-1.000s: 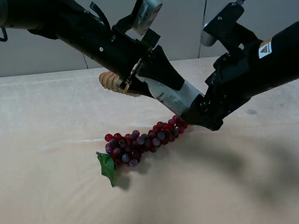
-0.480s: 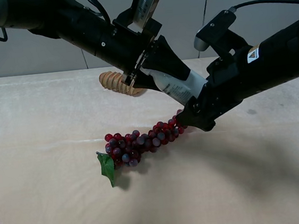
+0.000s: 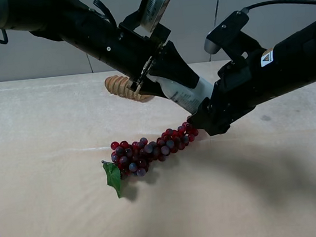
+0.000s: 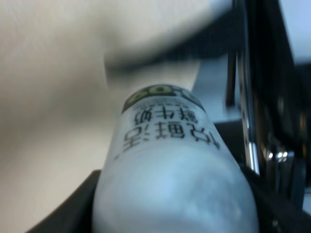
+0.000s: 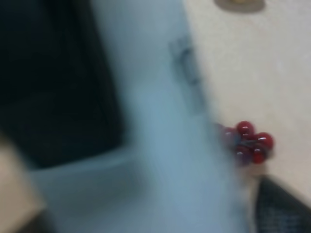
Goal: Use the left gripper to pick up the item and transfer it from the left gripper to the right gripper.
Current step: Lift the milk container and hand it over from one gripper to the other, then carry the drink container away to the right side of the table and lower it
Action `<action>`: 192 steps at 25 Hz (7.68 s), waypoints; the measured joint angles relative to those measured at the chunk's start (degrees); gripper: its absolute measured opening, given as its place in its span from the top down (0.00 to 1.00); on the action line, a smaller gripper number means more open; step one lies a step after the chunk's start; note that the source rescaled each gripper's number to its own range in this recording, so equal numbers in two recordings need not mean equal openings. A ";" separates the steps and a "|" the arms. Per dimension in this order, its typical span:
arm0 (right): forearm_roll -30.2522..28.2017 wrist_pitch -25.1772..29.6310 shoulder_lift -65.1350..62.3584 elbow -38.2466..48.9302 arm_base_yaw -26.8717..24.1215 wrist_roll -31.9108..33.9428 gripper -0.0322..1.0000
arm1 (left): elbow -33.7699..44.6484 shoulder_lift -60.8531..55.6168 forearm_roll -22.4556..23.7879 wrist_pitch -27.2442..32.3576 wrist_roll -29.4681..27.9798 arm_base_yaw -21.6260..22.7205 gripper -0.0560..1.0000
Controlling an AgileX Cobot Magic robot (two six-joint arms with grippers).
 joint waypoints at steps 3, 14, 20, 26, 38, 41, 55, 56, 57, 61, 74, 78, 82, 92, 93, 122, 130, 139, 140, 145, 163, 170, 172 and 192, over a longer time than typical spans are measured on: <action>0.10 0.13 0.07 -0.05 0.33 -0.70 0.95 | -0.14 0.00 -0.34 -0.68 0.06 0.00 0.92; 0.10 0.19 0.25 -0.05 0.33 -1.14 0.96 | -0.18 0.00 -0.44 -1.98 0.17 -0.12 0.92; 0.02 1.08 0.37 -0.05 0.33 -1.09 0.96 | -0.28 0.00 -0.59 -4.53 0.18 -0.18 0.20; 0.02 1.10 0.43 -0.05 0.33 -1.09 0.96 | -0.28 0.00 -0.59 -4.88 0.14 -0.18 0.01; 0.06 1.10 0.43 -0.05 0.33 -1.09 0.96 | -0.32 0.00 -0.59 -4.88 0.14 -0.18 0.00; 0.06 1.10 0.43 -0.05 0.33 -1.09 0.96 | -0.32 0.00 -0.53 -4.88 0.14 0.00 0.00; 0.09 1.10 0.43 -0.05 0.33 -1.09 0.96 | -0.32 0.00 -0.29 -2.67 0.14 4.18 0.00; 0.14 1.10 0.43 -0.05 0.33 -1.09 0.96 | -0.32 0.00 -0.29 -2.51 0.14 4.53 0.00; 0.20 1.10 0.43 -0.05 0.33 -1.09 0.96 | -0.32 0.00 -0.29 -2.26 0.14 4.95 0.00; 0.39 1.10 0.43 -0.05 0.33 -1.09 0.96 | -0.32 -1.28 -0.29 -1.94 0.14 7.61 0.00; 0.77 1.10 0.43 -0.05 0.33 -1.04 0.96 | -0.32 -19.59 14.39 -0.51 -7.71 21.48 0.00; 0.93 1.10 0.43 -0.05 0.33 -1.04 0.96 | -0.32 -28.30 26.79 -0.27 -15.31 23.45 0.00; 1.07 1.10 0.43 -0.05 0.33 -0.98 0.96 | -0.32 -37.29 39.70 1.19 -23.81 23.52 0.00; 1.33 1.05 0.43 -0.05 0.33 -0.95 0.96 | 5.28 -57.14 56.60 6.23 -35.88 23.52 0.00; 1.33 1.05 0.43 -0.05 0.33 -0.95 0.96 | 7.46 -59.54 56.84 6.30 -36.01 23.52 0.00; 1.55 1.10 0.43 -0.05 0.33 -0.10 0.96 | 50.95 -114.22 65.56 5.28 -38.01 23.52 0.01; 1.55 1.10 0.43 -0.05 0.33 -0.05 0.96 | 52.91 -114.22 65.56 1.26 -38.88 23.52 0.01; 0.97 1.32 0.47 -0.24 0.33 4.30 0.96 | 52.91 -114.22 65.56 1.16 -39.01 23.52 0.02; 0.31 1.75 0.47 -0.71 0.33 5.34 0.96 | 52.91 -114.22 65.56 1.16 -39.01 23.52 0.02; -5.01 2.01 0.49 -3.44 -0.71 13.06 0.96 | 52.91 -114.22 65.56 1.16 -39.01 23.52 0.02; -8.49 2.16 4.66 -4.58 -23.04 17.98 0.96 | 52.91 -114.22 65.92 1.16 -39.06 37.97 0.02; -8.00 -0.04 11.68 -4.59 -30.16 17.98 0.96 | 52.91 -114.22 65.92 1.16 -39.06 37.97 0.02; -7.88 -0.63 13.94 -4.64 -31.87 17.98 0.96 | 52.91 -114.22 65.92 1.16 -39.06 37.97 0.02; -7.36 -2.97 22.87 -4.70 -33.49 17.98 0.96 | 52.91 -114.22 65.92 1.16 -39.06 37.97 0.02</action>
